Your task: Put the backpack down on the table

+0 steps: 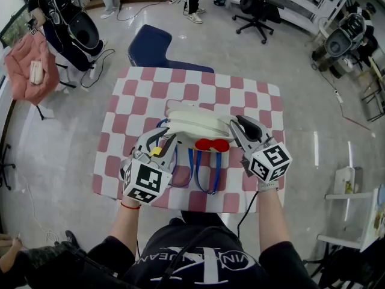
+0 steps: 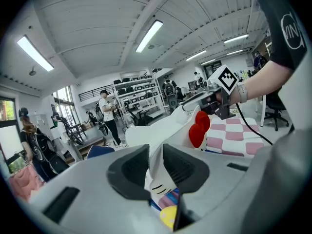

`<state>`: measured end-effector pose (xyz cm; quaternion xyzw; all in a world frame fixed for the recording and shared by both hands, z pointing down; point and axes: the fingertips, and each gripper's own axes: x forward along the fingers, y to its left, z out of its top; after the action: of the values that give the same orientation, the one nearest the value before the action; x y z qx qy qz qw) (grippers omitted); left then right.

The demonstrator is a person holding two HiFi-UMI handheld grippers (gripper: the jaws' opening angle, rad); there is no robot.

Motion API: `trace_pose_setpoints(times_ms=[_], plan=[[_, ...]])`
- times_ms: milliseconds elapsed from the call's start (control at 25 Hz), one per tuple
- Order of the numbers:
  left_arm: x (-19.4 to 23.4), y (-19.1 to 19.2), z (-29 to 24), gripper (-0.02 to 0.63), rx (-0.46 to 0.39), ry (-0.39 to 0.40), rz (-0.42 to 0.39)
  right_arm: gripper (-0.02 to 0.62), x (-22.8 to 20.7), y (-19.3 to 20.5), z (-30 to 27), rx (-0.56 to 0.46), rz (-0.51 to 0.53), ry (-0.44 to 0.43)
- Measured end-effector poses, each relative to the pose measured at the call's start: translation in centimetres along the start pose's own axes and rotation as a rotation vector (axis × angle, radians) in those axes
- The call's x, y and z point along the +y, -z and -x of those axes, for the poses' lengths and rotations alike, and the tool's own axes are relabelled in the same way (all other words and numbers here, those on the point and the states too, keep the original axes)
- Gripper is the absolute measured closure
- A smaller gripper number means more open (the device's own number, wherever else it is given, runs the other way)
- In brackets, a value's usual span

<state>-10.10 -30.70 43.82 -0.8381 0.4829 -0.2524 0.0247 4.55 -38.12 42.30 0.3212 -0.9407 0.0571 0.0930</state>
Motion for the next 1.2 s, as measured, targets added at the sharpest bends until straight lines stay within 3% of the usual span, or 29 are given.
trace_pose_setpoints(times_ms=[880, 1200], plan=[[-0.6, -1.0, 2.2, 0.534, -0.038, -0.059, -0.023, 0.530, 2.1, -1.4, 1.9, -0.068, -0.006, 0.022], [-1.4, -0.9, 2.5, 0.535, -0.057, -0.042, 0.032, 0.531, 4.3, -1.3, 2.1, -0.057, 0.041, -0.007]])
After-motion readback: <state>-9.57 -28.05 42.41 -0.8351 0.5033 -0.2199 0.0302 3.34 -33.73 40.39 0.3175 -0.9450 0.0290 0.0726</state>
